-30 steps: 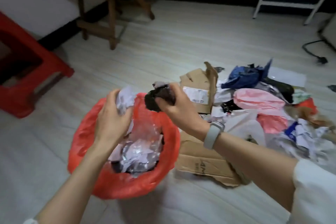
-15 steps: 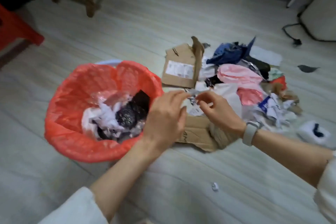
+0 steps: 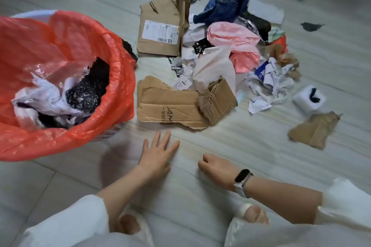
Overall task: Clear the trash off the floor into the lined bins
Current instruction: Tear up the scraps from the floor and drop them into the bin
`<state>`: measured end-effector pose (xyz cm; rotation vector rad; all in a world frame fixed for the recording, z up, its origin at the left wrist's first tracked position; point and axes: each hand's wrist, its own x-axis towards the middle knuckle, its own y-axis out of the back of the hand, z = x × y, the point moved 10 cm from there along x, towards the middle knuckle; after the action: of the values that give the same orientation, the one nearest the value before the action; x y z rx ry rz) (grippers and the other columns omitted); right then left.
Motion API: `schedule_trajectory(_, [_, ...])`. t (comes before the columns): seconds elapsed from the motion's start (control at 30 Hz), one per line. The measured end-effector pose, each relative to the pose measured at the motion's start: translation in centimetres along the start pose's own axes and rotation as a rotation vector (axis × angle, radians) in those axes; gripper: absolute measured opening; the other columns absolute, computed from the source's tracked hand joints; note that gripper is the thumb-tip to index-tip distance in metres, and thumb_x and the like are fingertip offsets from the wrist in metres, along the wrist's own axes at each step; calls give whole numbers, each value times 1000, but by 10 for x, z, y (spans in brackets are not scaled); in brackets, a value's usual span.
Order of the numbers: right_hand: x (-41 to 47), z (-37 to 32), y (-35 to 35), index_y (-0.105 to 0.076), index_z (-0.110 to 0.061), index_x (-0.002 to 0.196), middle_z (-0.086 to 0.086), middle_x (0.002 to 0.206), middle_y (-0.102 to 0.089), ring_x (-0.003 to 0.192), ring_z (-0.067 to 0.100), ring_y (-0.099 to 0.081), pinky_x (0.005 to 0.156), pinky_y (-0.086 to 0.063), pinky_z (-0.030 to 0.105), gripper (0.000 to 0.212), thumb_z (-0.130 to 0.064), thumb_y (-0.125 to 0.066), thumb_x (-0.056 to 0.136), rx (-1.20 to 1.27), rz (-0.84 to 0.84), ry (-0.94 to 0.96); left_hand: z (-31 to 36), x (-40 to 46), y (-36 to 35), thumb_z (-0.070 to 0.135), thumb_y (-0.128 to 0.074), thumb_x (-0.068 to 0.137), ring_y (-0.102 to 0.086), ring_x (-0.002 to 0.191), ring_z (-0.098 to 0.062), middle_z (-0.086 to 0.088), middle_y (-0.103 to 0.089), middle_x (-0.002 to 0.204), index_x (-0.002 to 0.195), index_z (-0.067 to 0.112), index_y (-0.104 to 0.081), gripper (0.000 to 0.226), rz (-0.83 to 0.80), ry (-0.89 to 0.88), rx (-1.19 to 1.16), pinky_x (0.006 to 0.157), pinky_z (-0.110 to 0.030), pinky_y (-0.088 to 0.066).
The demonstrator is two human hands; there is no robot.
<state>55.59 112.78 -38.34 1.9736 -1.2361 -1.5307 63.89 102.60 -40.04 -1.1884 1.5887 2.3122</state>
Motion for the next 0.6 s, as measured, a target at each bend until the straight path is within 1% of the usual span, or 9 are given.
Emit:
schedule_trajectory(0.1, [2,12,36,-50,-8,101,14,103,-51,91,33,-51,71,-39,38,15,-16,-41,92,155,216,-57,1,3,13,26,-55,82,-12,140,-33,-8,-10,153,142,26,-21,69,74,-28,15,107,-48,-24])
schedule_trajectory(0.13, [3,18,63,-52,-8,97,13,98,-52,86,33,-53,70,-41,38,12,-14,-45,90,239,357,-73,3,2,26,24,-59,79,-27,134,-33,-12,-27,146,137,21,-32,64,158,-61,-1,100,-46,-34])
schedule_trajectory(0.2, [1,16,125,-57,-6,91,10,88,-57,77,24,-55,67,-44,31,7,-10,-53,87,372,632,-39,1,2,51,20,-72,66,-57,109,-33,-12,-56,118,115,15,-56,52,296,-90,-35,77,-41,-49])
schedule_trajectory(0.23, [0,7,160,-59,-6,90,9,85,-60,74,18,-55,67,-44,25,6,-9,-56,85,439,751,4,-1,2,64,19,-74,61,-63,96,-32,-11,-62,107,106,15,-61,46,367,-101,-51,70,-37,-52])
schedule_trajectory(0.3, [-3,-24,224,-61,-5,91,5,83,-63,70,8,-55,67,-45,17,9,-10,-59,84,530,909,121,2,-1,96,16,-62,67,-63,91,-29,-8,-64,101,102,15,-62,35,489,-125,-160,69,-35,-51])
schedule_trajectory(0.4, [-3,-92,300,-61,-3,90,-3,79,-59,65,-3,-51,62,-42,8,8,-7,-62,83,598,986,358,5,-22,156,16,-47,66,-59,71,-23,-5,-60,78,84,18,-51,18,704,-149,-258,57,-28,-44])
schedule_trajectory(0.47, [2,-133,336,-61,-3,87,0,77,-61,63,5,-52,61,-41,9,8,-8,-64,82,591,999,473,5,-33,182,20,-44,65,-55,62,-19,-1,-56,69,79,21,-45,14,786,-155,-253,54,-25,-32])
schedule_trajectory(0.53, [18,-166,356,-65,-5,92,6,85,-68,72,10,-56,67,-41,16,11,-13,-65,83,567,923,506,-3,-40,196,22,-46,64,-57,62,-17,2,-57,70,80,23,-47,16,789,-130,-239,55,-24,-33])
schedule_trajectory(0.6, [37,-182,361,-68,-7,102,6,102,-70,86,9,-57,71,-36,8,18,-14,-62,86,514,802,486,-16,-39,196,21,-49,65,-60,66,-15,4,-60,75,85,24,-52,21,754,-78,-256,55,-22,-41])
